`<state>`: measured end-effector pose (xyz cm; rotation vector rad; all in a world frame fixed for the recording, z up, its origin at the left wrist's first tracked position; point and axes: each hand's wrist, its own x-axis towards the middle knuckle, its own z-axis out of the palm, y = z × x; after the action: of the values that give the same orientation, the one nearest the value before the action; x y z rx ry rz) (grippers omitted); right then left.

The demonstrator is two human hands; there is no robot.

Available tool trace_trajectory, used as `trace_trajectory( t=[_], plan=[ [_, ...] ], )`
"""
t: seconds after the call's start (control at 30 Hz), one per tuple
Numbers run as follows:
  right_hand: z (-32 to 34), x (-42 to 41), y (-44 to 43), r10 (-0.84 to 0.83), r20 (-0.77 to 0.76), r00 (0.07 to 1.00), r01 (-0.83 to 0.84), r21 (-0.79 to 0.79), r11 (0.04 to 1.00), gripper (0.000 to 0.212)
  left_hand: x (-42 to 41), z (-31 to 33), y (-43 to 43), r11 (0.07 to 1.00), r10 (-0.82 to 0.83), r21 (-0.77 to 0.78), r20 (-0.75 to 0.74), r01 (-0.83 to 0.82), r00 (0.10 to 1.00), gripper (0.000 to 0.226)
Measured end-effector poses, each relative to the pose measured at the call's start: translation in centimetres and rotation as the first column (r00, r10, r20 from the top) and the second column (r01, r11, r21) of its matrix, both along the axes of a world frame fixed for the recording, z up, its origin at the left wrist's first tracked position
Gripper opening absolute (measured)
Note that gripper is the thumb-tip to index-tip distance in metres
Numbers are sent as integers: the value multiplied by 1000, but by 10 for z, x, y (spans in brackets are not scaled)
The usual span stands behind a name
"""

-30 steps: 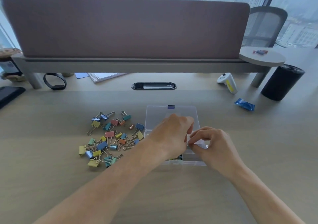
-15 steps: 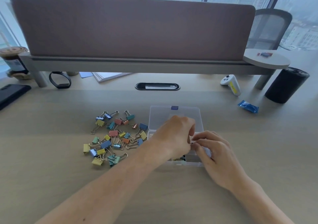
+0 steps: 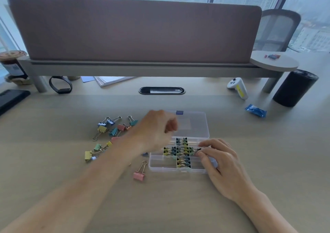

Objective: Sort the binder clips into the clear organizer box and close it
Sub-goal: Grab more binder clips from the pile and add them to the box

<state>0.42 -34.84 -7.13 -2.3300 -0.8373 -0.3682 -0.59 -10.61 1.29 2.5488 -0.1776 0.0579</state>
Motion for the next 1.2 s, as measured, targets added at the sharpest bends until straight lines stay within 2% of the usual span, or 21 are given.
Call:
trace_trajectory(
  t=[0.07,0.17,0.27,0.33,0.77,1.07,1.13,1.2],
  plan=[
    [1,0,1,-4,-13,1000,4,3,1000,40,-3,10,35,985,67,162,-60,-57,996,23],
    [2,0,2,-1,-2,1000,1,16,1000,40,-9,17,79,914,161,399,-199,-70,967,30],
    [1,1,2,-2,-12,1000,3,23,1000,41,-11,15,97,851,172,525,-298,11,939,34],
    [1,1,2,-3,-26,1000,4,21,1000,43,-11,11,100,833,165,552,-311,36,936,32],
    [0,1,0,25,-44,999,-22,72,997,41,-7,4,93,891,96,449,-312,58,945,16],
    [1,1,1,24,-49,998,-21,69,997,43,-9,0,95,905,81,423,-259,38,962,10],
    [2,0,1,22,-50,998,-19,73,997,43,-8,5,94,945,58,326,-227,19,972,12],
    [2,0,1,24,-52,998,-20,76,997,43,-8,13,88,990,54,141,-188,-28,981,10]
  ],
)
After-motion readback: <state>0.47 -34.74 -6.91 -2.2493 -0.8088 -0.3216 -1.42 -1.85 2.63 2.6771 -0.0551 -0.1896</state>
